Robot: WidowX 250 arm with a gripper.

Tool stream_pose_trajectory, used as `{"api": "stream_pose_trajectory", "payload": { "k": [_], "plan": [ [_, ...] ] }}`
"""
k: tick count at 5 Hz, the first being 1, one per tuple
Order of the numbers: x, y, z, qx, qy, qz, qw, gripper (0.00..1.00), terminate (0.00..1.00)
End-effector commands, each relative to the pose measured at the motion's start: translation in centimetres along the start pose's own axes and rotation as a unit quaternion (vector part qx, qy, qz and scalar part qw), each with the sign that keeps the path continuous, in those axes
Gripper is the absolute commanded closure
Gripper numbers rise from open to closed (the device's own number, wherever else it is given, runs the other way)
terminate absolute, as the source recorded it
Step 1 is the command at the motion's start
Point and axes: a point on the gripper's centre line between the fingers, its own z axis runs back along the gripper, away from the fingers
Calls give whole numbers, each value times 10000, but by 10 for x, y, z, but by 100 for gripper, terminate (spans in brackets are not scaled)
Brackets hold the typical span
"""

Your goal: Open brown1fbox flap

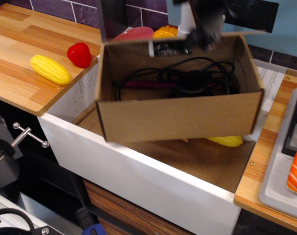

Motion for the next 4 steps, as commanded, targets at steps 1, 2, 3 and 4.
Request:
{"api": "stream_pose_trajectory", "payload": {
  "k": [1,2,3,4],
  "plan": [
    [21,53,-5,332,-307,-84,9989,0,0],
    [33,65,-12,283,-405,-152,9987,0,0],
    [42,76,-21,359,-529,-263,9976,0,0],
    [52,89,-28,477,-680,-352,9959,0,0]
  ]
}}
